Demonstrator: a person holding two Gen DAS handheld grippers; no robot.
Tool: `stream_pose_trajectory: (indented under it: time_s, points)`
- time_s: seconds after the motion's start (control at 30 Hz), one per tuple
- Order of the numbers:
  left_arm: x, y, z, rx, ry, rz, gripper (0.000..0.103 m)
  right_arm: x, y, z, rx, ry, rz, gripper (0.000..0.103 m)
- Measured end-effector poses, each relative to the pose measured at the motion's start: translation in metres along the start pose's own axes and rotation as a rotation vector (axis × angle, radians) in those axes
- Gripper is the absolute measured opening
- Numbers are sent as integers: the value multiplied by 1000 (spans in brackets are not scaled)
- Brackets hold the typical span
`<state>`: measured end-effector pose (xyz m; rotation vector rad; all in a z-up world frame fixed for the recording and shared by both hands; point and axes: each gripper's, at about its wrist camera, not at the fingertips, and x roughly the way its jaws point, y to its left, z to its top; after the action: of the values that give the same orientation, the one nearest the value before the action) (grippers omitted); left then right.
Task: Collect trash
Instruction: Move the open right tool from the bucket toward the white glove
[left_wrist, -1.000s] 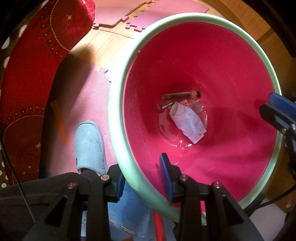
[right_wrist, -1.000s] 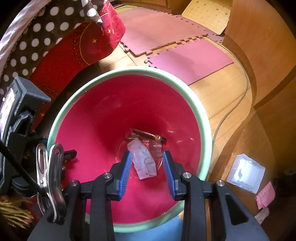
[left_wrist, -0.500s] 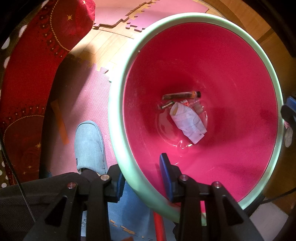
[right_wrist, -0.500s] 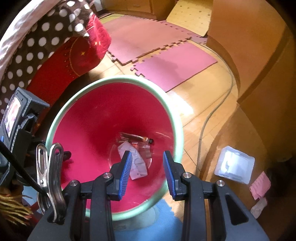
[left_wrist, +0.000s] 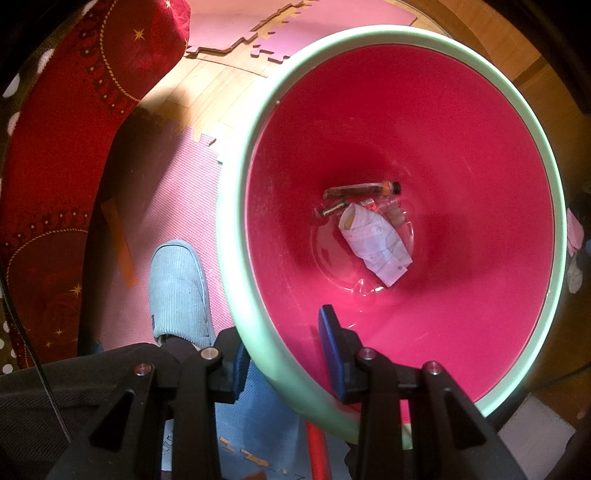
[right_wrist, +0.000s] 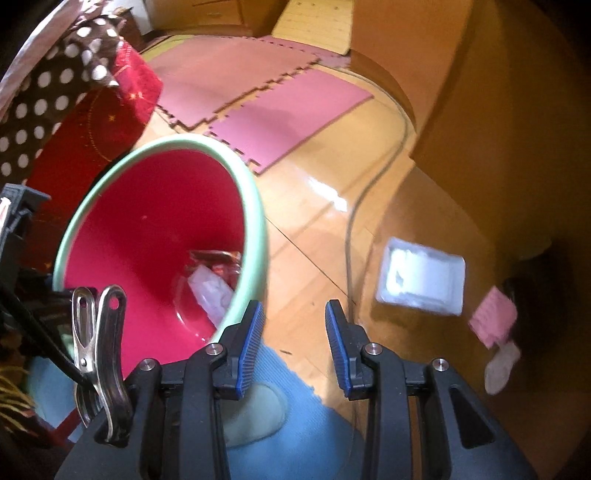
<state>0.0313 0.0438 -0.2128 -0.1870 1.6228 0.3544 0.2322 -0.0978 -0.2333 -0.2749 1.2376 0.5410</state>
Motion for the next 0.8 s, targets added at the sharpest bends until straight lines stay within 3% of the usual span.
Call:
stream_pose_trajectory:
  time_s: [0.4, 0.8]
  points:
    - [0, 0, 0, 1, -1, 1, 36, 19, -39, -40, 156, 48, -21, 36]
    - [0, 0, 0, 1, -2, 2, 36, 25, -64, -49, 230, 56, -50, 36]
